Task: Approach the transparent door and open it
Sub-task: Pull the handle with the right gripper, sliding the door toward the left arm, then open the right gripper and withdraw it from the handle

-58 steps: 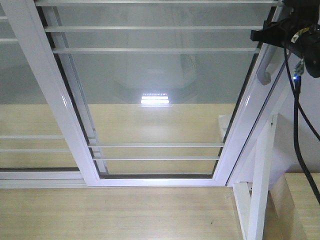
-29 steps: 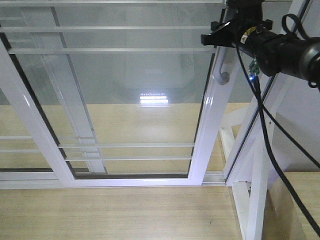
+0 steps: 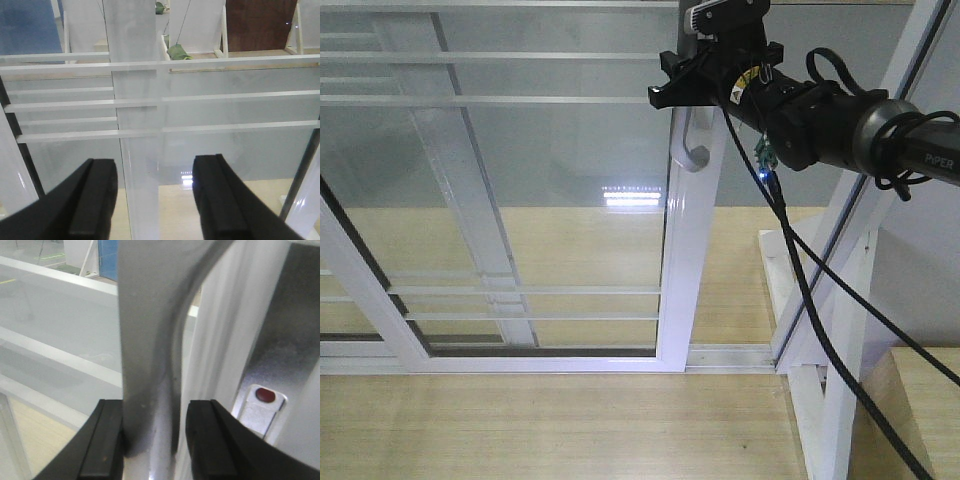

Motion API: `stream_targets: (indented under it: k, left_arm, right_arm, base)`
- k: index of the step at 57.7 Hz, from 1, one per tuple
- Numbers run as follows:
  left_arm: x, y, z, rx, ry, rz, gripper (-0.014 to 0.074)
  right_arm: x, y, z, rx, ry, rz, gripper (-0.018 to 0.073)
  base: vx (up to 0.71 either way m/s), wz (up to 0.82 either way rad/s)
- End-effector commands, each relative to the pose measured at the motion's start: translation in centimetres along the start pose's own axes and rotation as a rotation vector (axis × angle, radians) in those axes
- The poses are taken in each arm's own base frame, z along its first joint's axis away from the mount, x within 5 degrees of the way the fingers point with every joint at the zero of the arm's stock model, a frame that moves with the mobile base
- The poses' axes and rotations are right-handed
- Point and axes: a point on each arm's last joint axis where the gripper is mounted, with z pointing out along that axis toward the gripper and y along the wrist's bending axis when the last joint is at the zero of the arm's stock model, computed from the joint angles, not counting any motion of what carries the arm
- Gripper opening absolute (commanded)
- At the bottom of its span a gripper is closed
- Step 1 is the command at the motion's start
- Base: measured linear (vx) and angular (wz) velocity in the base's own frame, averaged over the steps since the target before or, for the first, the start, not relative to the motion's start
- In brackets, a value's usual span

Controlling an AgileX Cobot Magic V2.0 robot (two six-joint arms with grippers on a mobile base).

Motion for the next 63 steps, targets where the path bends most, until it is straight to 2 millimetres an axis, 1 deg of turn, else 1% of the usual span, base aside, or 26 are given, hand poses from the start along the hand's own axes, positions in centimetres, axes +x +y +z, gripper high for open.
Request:
stream_targets:
  k: [1, 7, 11, 16, 22, 29, 32, 37, 41, 43, 47, 51, 57, 63]
  left_arm:
    - [-2.0, 0.0, -0.4, 0.002, -0.127, -0.003, 0.0472]
    - [-2.0, 0.0, -0.4, 0.002, -0.127, -0.003, 0.0472]
    - [-2.0, 0.0, -0.4, 0.002, -0.127, -0.003, 0.0472]
    - [-2.0, 0.0, -0.4, 0.002, -0.127, -0.003, 0.0472]
    - [-2.0, 0.0, -0.4, 0.002, -0.127, -0.003, 0.0472]
    - [-2.0, 0.0, -0.4, 0.002, -0.126, -0.003, 0.0472]
    - [-1.9, 0.0, -0.1, 0.002, -0.117, -0.005, 0.0472]
    - [-1.5, 0.0, 0.6, 0.004, -0.088, -0.024, 0.0472]
    - [-1.1, 0.0, 1.4, 0.005, -0.061, -0.042, 0.0472]
    - [-0.9, -0.1, 1.9, 0.01, -0.043, -0.044, 0.0472]
    - [-0.5, -0.6, 2.8, 0.03, -0.023, -0.039, 0.0472]
    - [-0.1, -1.4, 3.7, 0.065, -0.013, -0.032, 0.0472]
    - [0.5, -3.1, 5.1, 0.137, -0.004, -0.016, 0.0472]
    - [1.2, -5.3, 6.6, 0.217, -0.016, 0.002, 0.0472]
  right_arm:
    - [-5.6, -2.8, -2.7, 0.083, -0.15, 0.078, 0.0386]
    - [-6.5, -1.0, -3.2, 0.043, -0.138, 0.038, 0.0416]
    - [-6.7, 0.6, -3.4, 0.007, -0.122, 0.008, 0.0421]
    - [-6.9, 1.9, -3.7, -0.022, -0.091, -0.045, 0.0421]
    - [-7.2, 2.2, -4.5, -0.014, -0.022, -0.046, 0.0421]
    - [-8.1, 1.5, -6.5, 0.028, 0.094, -0.042, 0.0421]
    - [-8.9, 1.0, -7.8, 0.052, 0.126, -0.039, 0.0421]
    - [-10.1, -0.1, -10.1, 0.086, 0.117, -0.032, 0.0421]
    - [-10.6, -1.4, -12.0, 0.12, 0.088, -0.019, 0.0421]
    - [-10.6, -2.0, -13.4, 0.141, 0.085, -0.013, 0.0421]
    - [-10.0, -3.3, -15.6, 0.186, 0.105, -0.001, 0.0421]
    - [-9.0, -4.1, -18.0, 0.227, 0.142, 0.01, 0.0421]
    - [-7.5, -4.7, -21.5, 0.277, 0.175, 0.017, 0.0421]
    - [-6.3, -4.6, -24.5, 0.308, 0.198, 0.036, 0.0421]
  base:
    - [0.0, 0.03]
    - [0.0, 0.01]
    - [0.0, 0.0]
    - [0.0, 0.0]
    - [0.0, -0.01]
    - [0.0, 0.0]
    - [0.0, 0.0]
    - [0.0, 0.0]
    - [0.0, 0.0]
    - [0.0, 0.0]
    - [0.0, 0.0]
    - [0.0, 0.0]
    - [0.0, 0.0]
    - [0.0, 0.0]
